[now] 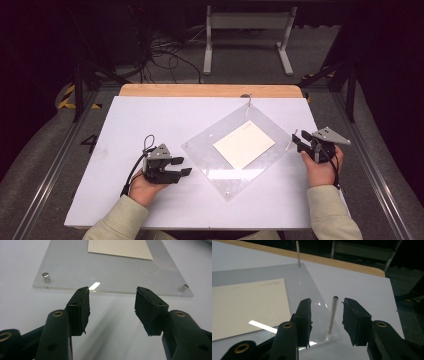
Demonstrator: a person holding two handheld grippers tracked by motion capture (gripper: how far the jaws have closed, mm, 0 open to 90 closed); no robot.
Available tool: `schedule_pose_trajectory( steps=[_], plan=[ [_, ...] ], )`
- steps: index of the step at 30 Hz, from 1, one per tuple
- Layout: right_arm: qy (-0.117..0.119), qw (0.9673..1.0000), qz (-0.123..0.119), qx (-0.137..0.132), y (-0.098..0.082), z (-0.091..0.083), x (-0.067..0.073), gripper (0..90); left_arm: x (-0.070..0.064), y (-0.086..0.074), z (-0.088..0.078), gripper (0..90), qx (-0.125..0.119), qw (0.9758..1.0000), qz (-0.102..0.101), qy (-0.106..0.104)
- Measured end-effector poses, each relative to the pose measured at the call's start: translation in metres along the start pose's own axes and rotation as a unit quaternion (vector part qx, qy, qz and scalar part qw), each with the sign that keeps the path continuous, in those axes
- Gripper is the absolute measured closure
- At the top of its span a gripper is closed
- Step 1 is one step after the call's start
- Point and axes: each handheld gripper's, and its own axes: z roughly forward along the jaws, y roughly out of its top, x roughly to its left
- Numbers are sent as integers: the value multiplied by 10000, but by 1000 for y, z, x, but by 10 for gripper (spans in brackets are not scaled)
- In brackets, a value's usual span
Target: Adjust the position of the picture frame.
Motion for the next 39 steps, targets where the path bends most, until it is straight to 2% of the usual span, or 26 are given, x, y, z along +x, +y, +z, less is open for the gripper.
schedule_pose_trajectory(
  steps=[2,4,6,8,11,12,14,16,19,22,24,27,29,31,32,33,35,36,37,38,39],
  plan=[
    [73,10000,-11,-45,1,-4,4,578,1,1,-1,463,-65,10000,11,52],
    [182,9996,-126,-147,1,-15,15,578,3,6,-2,469,-48,9999,37,153],
    [338,9991,-178,-209,2,-22,24,578,6,10,-6,485,-116,9996,-28,268],
    [571,9978,-245,-225,4,-28,33,577,11,14,-6,487,-149,9993,-144,303],
    [1001,9940,-369,-245,6,-36,47,582,19,20,-4,485,-131,9989,-154,419],
    [1001,9940,-369,-245,6,-36,47,582,19,20,-4,485,-131,9989,-154,419],
    [1306,9903,-416,-244,3,-40,57,608,25,24,-3,486,-127,9982,-149,564],
    [1460,9881,-460,-176,0,-42,64,631,28,27,0,504,-75,9973,-99,717],
    [1745,9833,-489,-138,-4,-45,72,648,33,31,4,528,-74,9975,-98,692],
    [1947,9793,-552,-21,-7,-47,80,663,39,36,9,548,-28,9967,-41,807],
    [2076,9766,-553,125,-9,-48,85,683,43,37,11,565,-134,9967,-146,781],
    [2244,9725,-567,264,-11,-50,93,702,50,34,21,572,-111,9971,-188,728],
    [2327,9703,-586,316,-12,-50,97,701,54,32,28,575,-43,9967,-255,769],
    [2450,9670,-598,354,-14,-50,102,691,58,30,32,577,-85,9962,-420,764],
    [2450,9670,-598,354,-14,-50,102,691,58,30,32,581,-85,9962,-420,764],
    [2505,9654,-623,366,-15,-50,104,686,60,29,34,581,-117,9959,-442,781],
    [2588,9624,-709,413,-17,-50,110,675,61,28,38,596,-128,9957,-360,840],
    [2661,9599,-756,455,-19,-49,114,669,59,28,42,608,-118,9960,-296,831],
    [2681,9591,-775,463,-19,-49,115,665,59,27,44,612,-95,9959,-209,870],
    [2681,9591,-775,463,-19,-49,115,665,59,27,44,620,-95,9959,-209,870],
    [2745,9569,-817,483,-21,-50,118,659,57,26,47,632,-42,9954,-114,954]
  ],
)
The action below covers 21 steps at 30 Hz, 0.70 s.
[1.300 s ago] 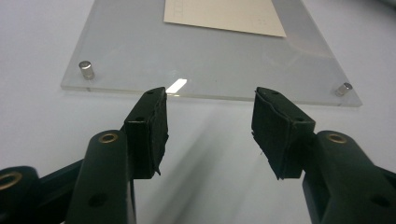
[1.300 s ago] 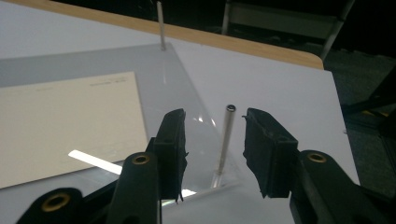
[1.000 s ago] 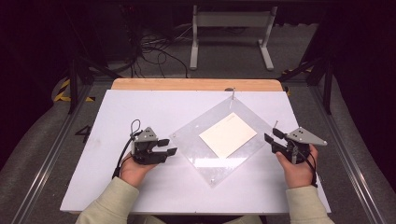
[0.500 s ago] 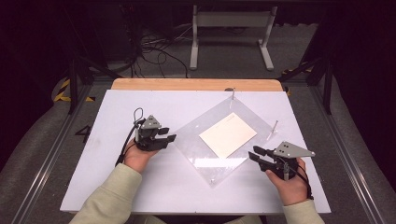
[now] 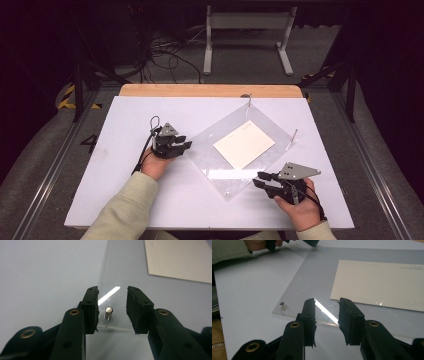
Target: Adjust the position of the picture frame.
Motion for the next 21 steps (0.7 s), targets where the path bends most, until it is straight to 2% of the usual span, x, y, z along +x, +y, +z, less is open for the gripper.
schedule_pose_trajectory(
  steps=[1,3,6,8,10,12,15,19,21],
  plan=[
    [18,10000,-16,8,0,0,1,656,1,0,1,643,3,10000,59,42],
    [39,10000,-18,10,0,1,2,653,0,-1,3,655,11,10000,-13,59],
    [86,10000,-46,12,-1,1,4,645,0,-1,6,703,62,9999,19,141],
    [105,9999,-64,23,-1,1,5,640,-2,-1,7,740,114,9997,147,126],
    [119,9999,-79,24,-1,1,6,634,-4,-1,7,792,149,9991,330,232],
    [123,9999,-87,26,-1,1,6,632,-3,-1,7,829,125,9993,293,217],
    [141,9999,-78,14,0,1,6,626,-3,-2,5,837,175,9995,231,110],
    [152,9999,-60,8,-1,-1,6,626,-5,-1,2,838,281,9992,272,11],
    [170,9998,-55,0,-1,-2,6,622,-8,-1,-1,839,408,9984,384,-60]
  ],
)
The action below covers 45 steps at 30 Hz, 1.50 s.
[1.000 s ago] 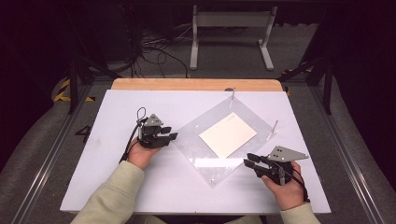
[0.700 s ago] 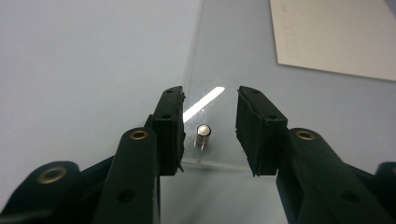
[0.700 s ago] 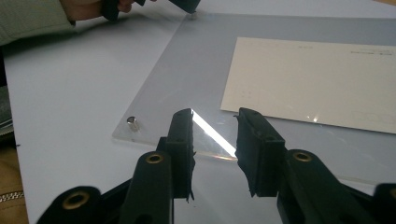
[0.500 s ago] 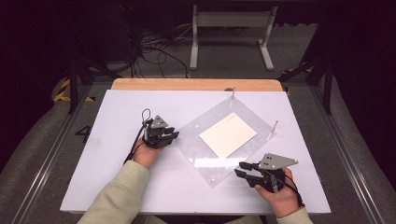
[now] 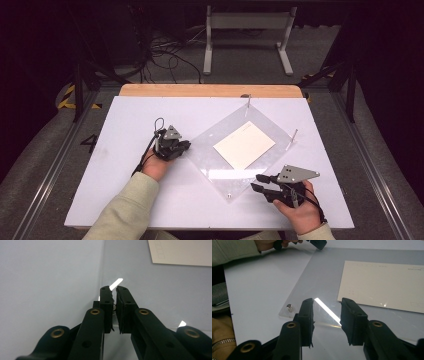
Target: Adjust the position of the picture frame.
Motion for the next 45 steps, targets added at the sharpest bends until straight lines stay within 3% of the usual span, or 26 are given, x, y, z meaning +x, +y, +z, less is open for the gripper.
schedule_pose_trajectory(
  steps=[5,13,17,20,25,30,34,36,38,44,45],
  plan=[
    [54,10000,-55,33,-1,-3,4,620,-14,1,-8,839,329,9988,321,-147],
    [-22,10000,-15,33,-6,-11,2,620,-41,-1,-19,838,652,9938,860,-276],
    [-292,9994,156,-73,-10,-20,-10,635,-50,-9,-25,839,560,9936,828,-534],
    [-608,9969,457,-186,-15,-29,-27,653,-61,-13,-30,838,646,9903,999,-714],
    [-921,9923,760,-330,-20,-41,-43,662,-72,-15,-34,838,687,9881,1100,-827],
    [-1200,9885,837,-387,-20,-46,-59,666,-82,-18,-37,838,686,9859,1211,-935],
    [-1363,9861,872,-373,-17,-43,-74,667,-80,-19,-37,822,630,9862,1191,-967],
    [-1483,9842,891,-385,-14,-42,-82,666,-78,-19,-41,731,506,9878,1098,-982],
    [-1633,9816,907,-406,-10,-41,-94,664,-74,-20,-46,704,314,9895,960,-1029],
    [-2189,9689,1114,-302,-2,-35,-136,656,-65,-28,-57,641,140,9922,664,-1042],
    [-2189,9689,1114,-302,-2,-35,-136,656,-65,-28,-57,636,140,9922,664,-1042]
  ],
)
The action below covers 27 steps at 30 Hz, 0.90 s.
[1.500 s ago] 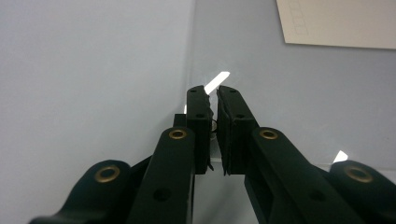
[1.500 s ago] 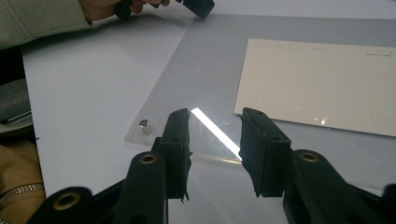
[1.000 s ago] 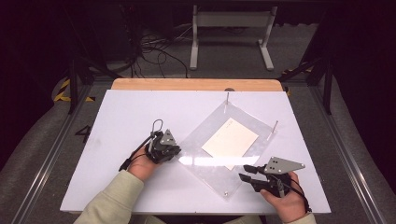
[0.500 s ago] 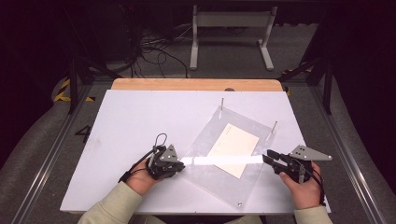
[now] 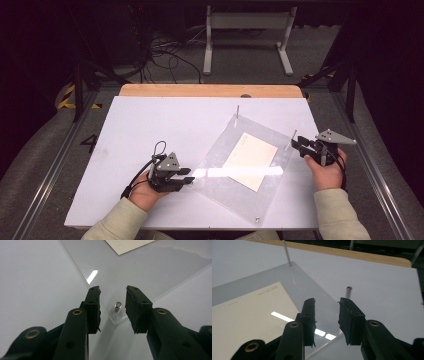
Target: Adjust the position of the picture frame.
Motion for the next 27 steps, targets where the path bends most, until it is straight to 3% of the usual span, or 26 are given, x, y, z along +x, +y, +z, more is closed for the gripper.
schedule_pose_trajectory(
  steps=[6,10,14,20,27],
  plan=[
    [-381,9991,-80,177,9,20,-18,670,0,-7,-7,623,-78,9999,-60,106],
    [-376,9989,-55,260,11,30,-24,689,1,-13,-11,622,-91,9997,-178,138],
    [-266,9985,-246,406,16,38,-19,846,1,-16,-13,622,-101,9995,-247,159],
    [-343,9968,-553,460,24,41,-14,850,2,-19,-14,623,-69,9995,-276,170],
    [-267,9928,-1108,368,57,60,3,850,3,-21,-17,623,-97,9992,-325,194]
  ],
)
